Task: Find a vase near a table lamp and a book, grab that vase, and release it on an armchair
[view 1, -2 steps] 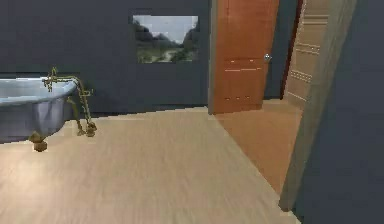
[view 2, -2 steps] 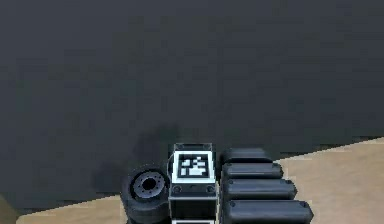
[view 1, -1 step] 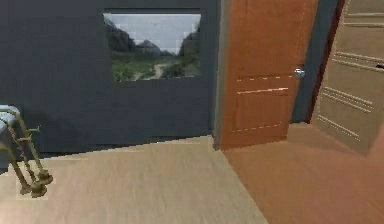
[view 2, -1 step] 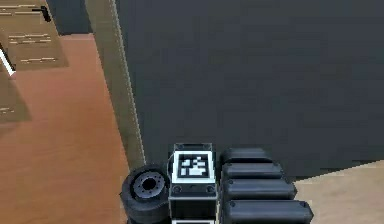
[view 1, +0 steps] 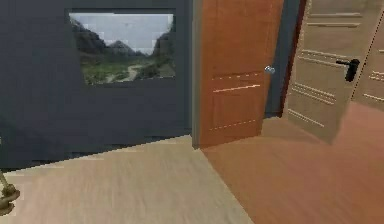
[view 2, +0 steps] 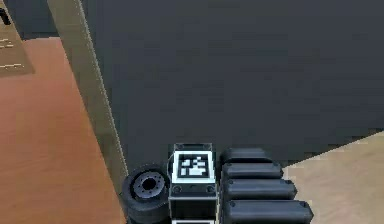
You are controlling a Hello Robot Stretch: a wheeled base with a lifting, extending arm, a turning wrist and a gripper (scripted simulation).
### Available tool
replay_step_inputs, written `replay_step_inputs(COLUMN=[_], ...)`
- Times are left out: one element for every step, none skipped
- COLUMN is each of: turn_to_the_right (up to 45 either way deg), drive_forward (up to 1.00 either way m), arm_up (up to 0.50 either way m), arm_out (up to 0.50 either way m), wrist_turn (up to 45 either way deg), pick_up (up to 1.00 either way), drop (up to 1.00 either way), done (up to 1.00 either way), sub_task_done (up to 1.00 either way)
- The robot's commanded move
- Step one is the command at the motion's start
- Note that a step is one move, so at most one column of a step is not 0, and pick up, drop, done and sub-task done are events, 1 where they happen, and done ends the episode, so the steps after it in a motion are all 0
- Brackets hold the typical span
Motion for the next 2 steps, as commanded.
replay_step_inputs(turn_to_the_right=[0.0,0.0], drive_forward=[0.35,0.55], arm_up=[0.0,0.0], arm_out=[0.0,0.0], wrist_turn=[0.0,0.0], pick_up=[0.0,0.0], drop=[0.0,0.0], done=[0.0,0.0], sub_task_done=[0.0,0.0])
